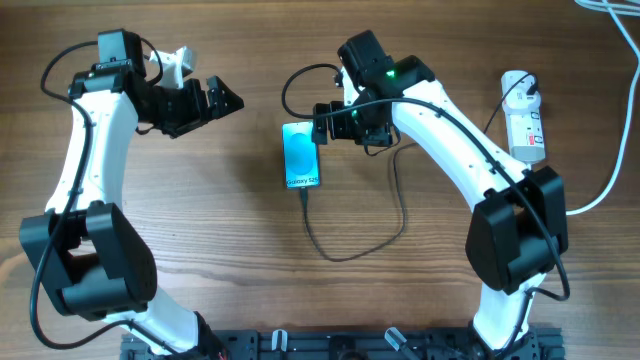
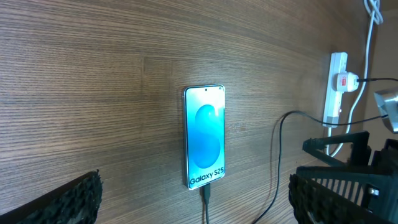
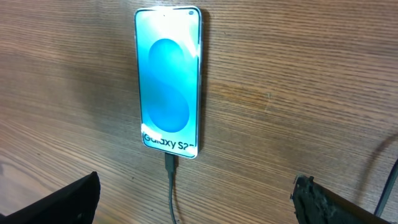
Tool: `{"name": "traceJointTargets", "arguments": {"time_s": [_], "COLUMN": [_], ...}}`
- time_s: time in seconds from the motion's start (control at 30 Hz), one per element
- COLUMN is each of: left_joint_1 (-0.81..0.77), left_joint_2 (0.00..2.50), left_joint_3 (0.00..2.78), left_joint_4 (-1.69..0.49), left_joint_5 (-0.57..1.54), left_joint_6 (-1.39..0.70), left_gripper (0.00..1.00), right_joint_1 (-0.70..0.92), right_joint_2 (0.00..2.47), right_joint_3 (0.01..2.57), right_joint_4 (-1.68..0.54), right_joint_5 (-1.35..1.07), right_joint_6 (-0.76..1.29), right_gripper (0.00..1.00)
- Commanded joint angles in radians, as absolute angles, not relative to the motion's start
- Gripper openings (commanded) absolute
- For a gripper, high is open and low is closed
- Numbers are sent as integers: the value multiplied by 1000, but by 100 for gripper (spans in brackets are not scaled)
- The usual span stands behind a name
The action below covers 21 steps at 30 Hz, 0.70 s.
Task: Plug charger to phone and switch on socket
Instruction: 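Release the phone and move the right gripper to the power strip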
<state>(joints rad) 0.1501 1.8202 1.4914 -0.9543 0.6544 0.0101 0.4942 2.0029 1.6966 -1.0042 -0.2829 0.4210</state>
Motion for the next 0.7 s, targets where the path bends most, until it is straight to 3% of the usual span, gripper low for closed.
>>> {"name": "traceJointTargets", "arguments": {"time_s": [0.0, 0.33, 0.67], "left_joint_1": [154, 154, 154], "left_joint_2": [1811, 1811, 1811], "left_joint_3": [1491, 1491, 1491], "left_joint_4": [-955, -955, -955], "left_joint_5": [652, 653, 652], "left_joint_6": [15, 15, 15], "left_gripper": [100, 100, 100], "right_joint_1": [495, 477, 312], "right_joint_2": [1996, 1987, 1930], "right_joint_3": [1709, 1723, 1972], "right_joint_4": [-1009, -986, -1221], "right_joint_5": [-259, -270, -166], "right_joint_6": [421, 472, 471], "right_gripper": [100, 100, 100]}}
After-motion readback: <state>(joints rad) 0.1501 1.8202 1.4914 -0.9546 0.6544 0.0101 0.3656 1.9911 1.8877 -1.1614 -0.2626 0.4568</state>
